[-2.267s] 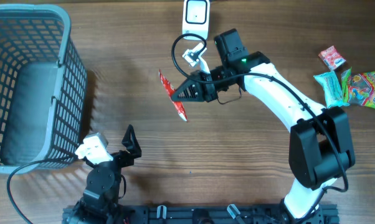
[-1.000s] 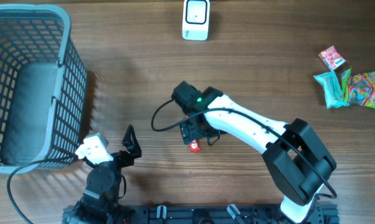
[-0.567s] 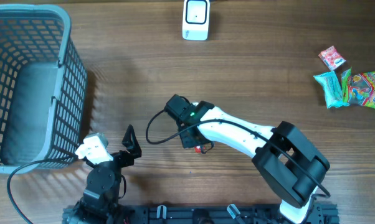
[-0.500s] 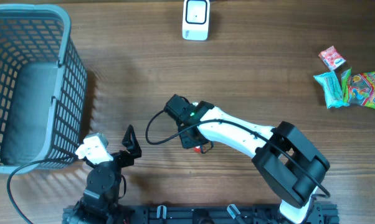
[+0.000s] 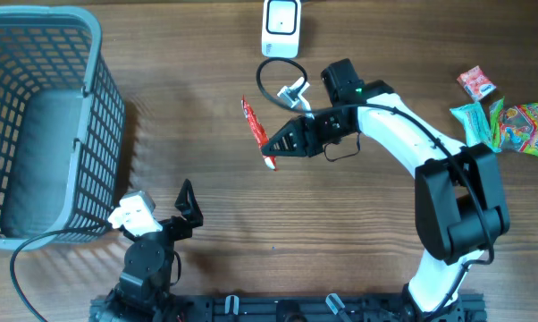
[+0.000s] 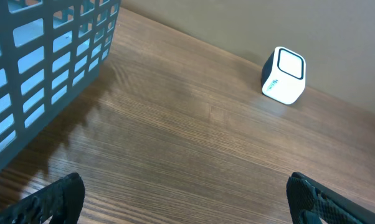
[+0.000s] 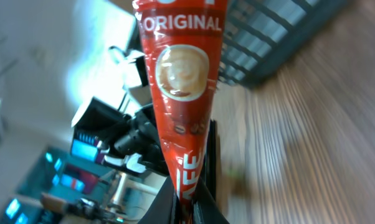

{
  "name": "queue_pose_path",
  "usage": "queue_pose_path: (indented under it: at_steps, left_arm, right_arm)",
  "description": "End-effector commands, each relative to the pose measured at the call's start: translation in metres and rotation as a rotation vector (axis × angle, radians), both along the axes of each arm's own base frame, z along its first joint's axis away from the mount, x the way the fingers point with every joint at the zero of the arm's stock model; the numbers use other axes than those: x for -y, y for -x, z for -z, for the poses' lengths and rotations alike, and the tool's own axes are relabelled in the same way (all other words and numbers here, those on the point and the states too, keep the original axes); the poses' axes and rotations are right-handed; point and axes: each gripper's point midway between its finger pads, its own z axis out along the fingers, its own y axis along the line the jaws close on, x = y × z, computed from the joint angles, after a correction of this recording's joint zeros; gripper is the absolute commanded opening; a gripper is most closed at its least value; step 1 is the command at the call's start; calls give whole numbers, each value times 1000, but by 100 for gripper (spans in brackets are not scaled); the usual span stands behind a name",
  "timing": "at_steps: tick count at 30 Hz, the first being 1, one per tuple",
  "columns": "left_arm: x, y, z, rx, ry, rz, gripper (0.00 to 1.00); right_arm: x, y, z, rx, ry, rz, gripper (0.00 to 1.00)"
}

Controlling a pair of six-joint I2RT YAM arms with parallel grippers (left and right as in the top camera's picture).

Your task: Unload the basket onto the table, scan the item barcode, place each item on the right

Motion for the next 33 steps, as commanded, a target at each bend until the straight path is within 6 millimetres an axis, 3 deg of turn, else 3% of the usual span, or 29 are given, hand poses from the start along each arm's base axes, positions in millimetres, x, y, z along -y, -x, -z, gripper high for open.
queue_pose_path:
  at_steps: [1, 3, 12, 16, 22, 29, 31, 32, 33]
  left_arm:
    - [0, 0, 0, 7, 6, -4, 100]
    - [0, 0, 0, 7, 6, -4, 100]
    - [0, 0, 0, 7, 6, -4, 100]
    - [0, 0, 0, 7, 6, -4, 100]
    - [0, 0, 0, 7, 6, -4, 100]
    - [0, 0, 0, 7, 6, -4, 100]
    - [0, 0, 0, 7, 6, -4, 100]
    - [0, 0, 0, 7, 6, -4, 100]
    - [0, 0, 0, 7, 6, -4, 100]
  right_arm:
    - [-3, 11, -25, 249, -218, -39, 4]
    - [-4, 12, -25, 388, -272, -43, 4]
    - [-7, 11, -26, 607, -358, -52, 4]
    - [-14, -5, -33, 863, -457, -67, 4]
    - [-21, -29, -57, 1024, -508, -89, 5]
    - [-12, -36, -55, 933, -458, -62, 4]
    - [-10, -72, -34, 677, -169, 97, 4]
    - [-5, -110, -1, 442, 123, 313, 4]
    - [13, -141, 35, 263, 381, 541, 4]
